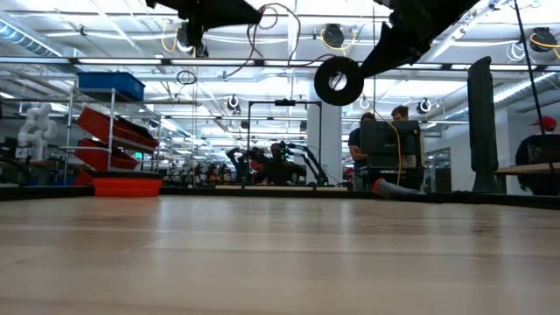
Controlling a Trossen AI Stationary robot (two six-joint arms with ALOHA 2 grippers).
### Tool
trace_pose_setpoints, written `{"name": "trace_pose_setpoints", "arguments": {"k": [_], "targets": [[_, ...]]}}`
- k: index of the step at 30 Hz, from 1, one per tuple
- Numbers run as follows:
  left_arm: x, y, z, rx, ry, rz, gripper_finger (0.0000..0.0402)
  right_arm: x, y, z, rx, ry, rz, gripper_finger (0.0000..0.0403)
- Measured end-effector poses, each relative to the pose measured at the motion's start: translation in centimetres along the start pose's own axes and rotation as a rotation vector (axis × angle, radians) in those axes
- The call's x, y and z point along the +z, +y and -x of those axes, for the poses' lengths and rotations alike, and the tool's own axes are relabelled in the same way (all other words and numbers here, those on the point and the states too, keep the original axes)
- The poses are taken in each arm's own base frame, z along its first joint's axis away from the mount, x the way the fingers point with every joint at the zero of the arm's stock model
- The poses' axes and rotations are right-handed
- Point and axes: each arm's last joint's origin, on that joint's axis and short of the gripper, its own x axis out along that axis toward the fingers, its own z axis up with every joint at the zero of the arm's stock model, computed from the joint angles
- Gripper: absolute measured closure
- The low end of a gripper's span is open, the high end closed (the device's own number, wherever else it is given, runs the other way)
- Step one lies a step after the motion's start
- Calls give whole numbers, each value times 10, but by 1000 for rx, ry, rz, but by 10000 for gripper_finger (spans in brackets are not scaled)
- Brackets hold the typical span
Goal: Coil cords
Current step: Uncoil the red wire from the spool
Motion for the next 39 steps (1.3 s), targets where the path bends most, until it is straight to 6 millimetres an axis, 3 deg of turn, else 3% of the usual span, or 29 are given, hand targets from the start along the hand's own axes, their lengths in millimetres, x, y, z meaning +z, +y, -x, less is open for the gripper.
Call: {"name": "trace_pose_setpoints", "arguments": {"k": [12,18,39], "targets": [[6,-16,5,-82,-75,32,398,0,-4,-25,-130,0,-13,403],[6,-27,1,-157,-126,53,398,4,-7,-25,-247,-39,8,403],[-48,-51,-50,-362,-47,80,398,23,-6,-23,-258,-197,55,403]]}}
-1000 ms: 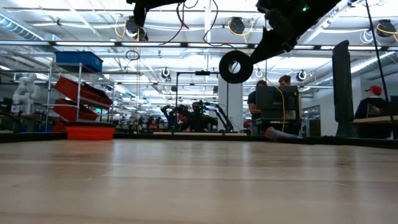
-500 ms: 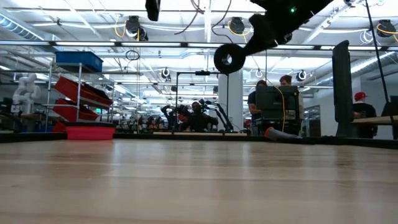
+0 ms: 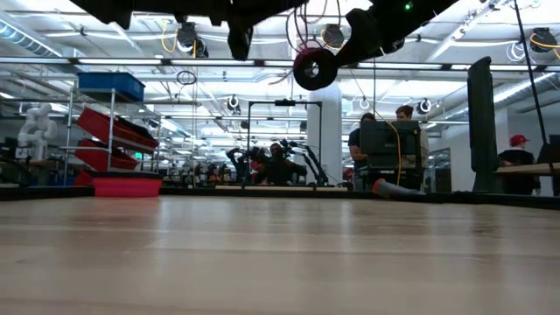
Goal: Coil cords
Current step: Uncoil the red wire from the spool
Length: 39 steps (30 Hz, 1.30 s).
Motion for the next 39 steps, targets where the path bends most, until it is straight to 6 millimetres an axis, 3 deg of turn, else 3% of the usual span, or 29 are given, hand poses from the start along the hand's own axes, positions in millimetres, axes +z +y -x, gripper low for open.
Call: {"name": "trace_pose_setpoints", "arguments": {"k": [18,39], "targets": [[-52,32,-24,21,194,107,398,7,-4,5,9,-44,-10,403],[-72,53,-24,109,330,137,398,35,-30,77,172,-265,-149,403]]}}
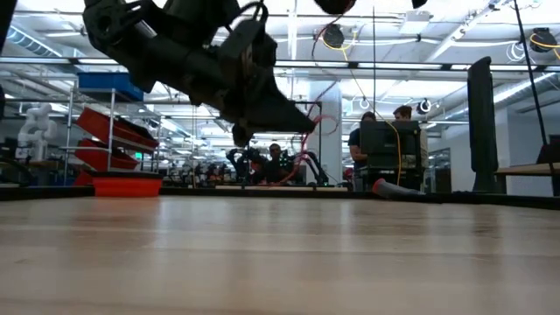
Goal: Coil cords
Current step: Uncoil the red wire from the spool
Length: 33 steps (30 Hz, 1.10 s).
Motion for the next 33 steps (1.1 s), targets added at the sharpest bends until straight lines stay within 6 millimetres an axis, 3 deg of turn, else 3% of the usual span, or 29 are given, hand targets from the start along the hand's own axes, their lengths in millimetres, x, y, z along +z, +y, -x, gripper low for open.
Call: {"name": "trace_pose_setpoints", "arguments": {"k": [7,24,33], "targets": [[-1,16,0,60,48,17,398,6,1,12,75,-34,-23,403],[7,43,3,159,30,24,398,-9,6,15,121,98,-33,403],[33,44,30,221,-10,-11,398,-21,6,17,140,206,-47,403]]}}
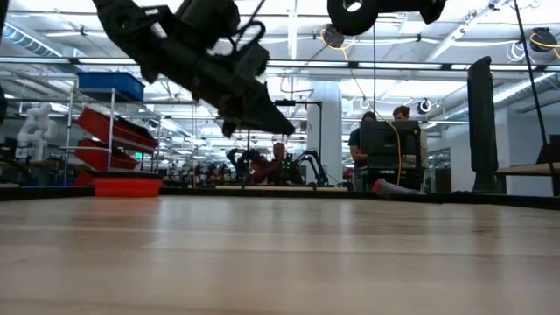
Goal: Coil cords
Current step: Uncoil the red wire from the spool
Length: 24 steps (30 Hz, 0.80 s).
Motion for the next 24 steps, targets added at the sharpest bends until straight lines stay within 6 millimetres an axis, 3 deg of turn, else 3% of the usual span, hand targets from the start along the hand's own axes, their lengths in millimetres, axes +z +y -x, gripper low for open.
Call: {"name": "trace_pose_setpoints", "arguments": {"k": [11,24], "targets": [[43,-9,54,38,-175,-51,398,-8,5,-6,47,71,-9,403],[66,-24,96,45,-332,-84,398,-19,16,-25,78,152,21,403]]}}
